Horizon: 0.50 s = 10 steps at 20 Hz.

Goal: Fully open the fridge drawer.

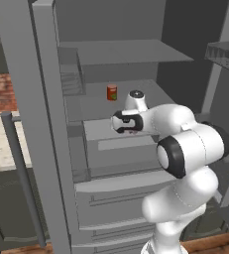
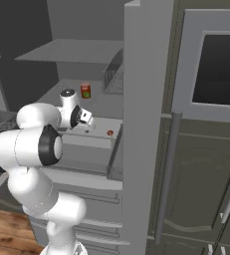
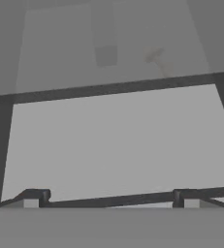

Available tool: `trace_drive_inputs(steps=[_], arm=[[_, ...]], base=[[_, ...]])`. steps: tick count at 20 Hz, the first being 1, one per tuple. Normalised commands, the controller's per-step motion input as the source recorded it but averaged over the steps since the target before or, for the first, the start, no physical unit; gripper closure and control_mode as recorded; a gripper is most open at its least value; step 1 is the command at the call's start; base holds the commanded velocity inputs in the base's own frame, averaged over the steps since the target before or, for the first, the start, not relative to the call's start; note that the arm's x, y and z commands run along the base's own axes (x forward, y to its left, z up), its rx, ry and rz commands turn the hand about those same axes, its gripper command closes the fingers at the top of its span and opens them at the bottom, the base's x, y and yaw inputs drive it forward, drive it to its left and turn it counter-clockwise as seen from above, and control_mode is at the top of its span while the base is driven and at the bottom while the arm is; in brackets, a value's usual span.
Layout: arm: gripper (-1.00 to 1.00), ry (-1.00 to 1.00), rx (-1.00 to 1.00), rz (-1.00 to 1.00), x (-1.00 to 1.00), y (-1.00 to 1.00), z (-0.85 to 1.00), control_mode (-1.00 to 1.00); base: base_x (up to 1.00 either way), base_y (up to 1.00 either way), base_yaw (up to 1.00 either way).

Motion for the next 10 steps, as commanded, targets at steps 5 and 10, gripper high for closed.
trace_drive_inputs(steps=[5,10], arm=[[-1.00,0.00,0.00,0.00,0.19,-0.08,-0.30,-1.00],[-1.00,0.04,0.00,0.00,-0.06,-0.13,-0.36,-1.00]], base=[[0.00,0.00,0.00],[0.00,0.00,0.00]])
